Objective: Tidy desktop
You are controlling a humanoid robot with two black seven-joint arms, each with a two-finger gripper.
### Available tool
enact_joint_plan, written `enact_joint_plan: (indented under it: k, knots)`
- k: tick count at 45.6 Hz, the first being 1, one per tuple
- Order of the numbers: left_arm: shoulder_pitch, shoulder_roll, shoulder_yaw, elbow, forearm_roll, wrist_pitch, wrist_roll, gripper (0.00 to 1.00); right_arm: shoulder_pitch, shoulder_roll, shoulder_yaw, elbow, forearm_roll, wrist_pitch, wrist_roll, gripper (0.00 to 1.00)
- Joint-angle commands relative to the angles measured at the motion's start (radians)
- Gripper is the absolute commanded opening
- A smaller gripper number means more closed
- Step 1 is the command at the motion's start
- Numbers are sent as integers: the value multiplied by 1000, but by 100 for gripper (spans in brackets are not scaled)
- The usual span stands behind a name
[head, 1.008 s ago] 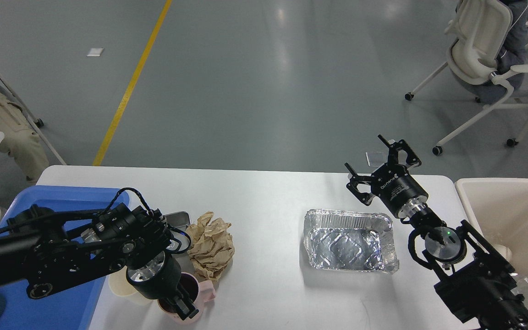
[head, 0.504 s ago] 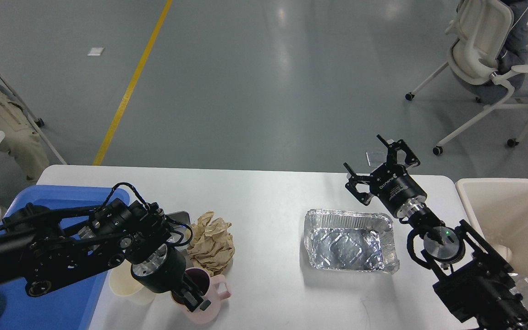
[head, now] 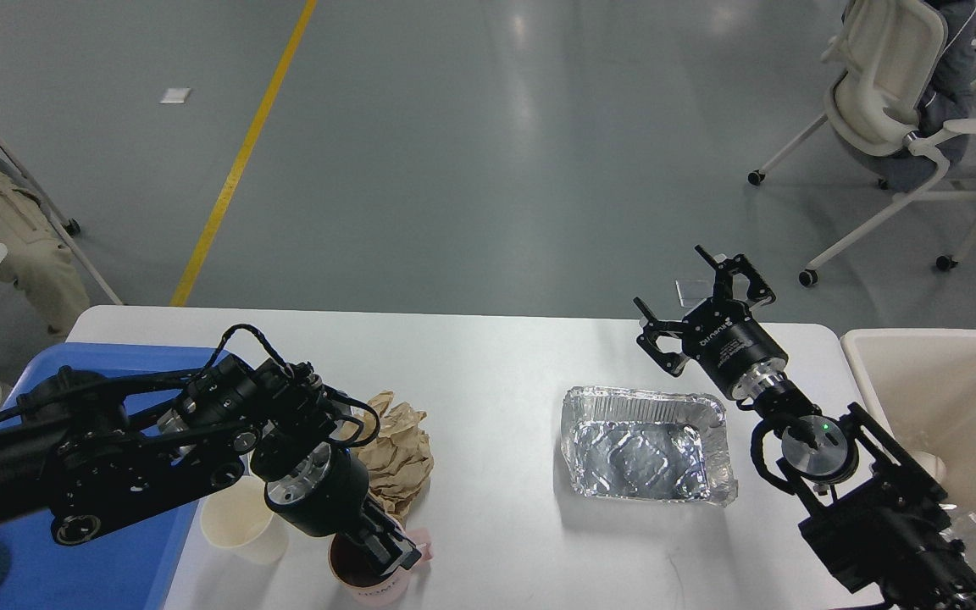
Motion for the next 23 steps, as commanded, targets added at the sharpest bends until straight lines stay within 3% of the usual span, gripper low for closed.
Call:
enact_joint_plan:
  k: [1,16,18,21,23]
  knots:
    - [10,3,5,-2,2,-3,0,0,-5,-5,0,0,1,0,0,100]
    - [10,52,-9,-7,0,-1,3,2,5,-1,0,-3,1,0,0,100]
    - [10,66,-20,-7,-5,0,1,12,5,-1,0,-3,0,0,0,100]
    - [19,92,-58,-7,-17,6,13,36,4,-1,-3,-3,0,0,0,100]
    - [33,110,-86,-5,-26,11,13,44,5,-1,-9,-3,0,0,0,100]
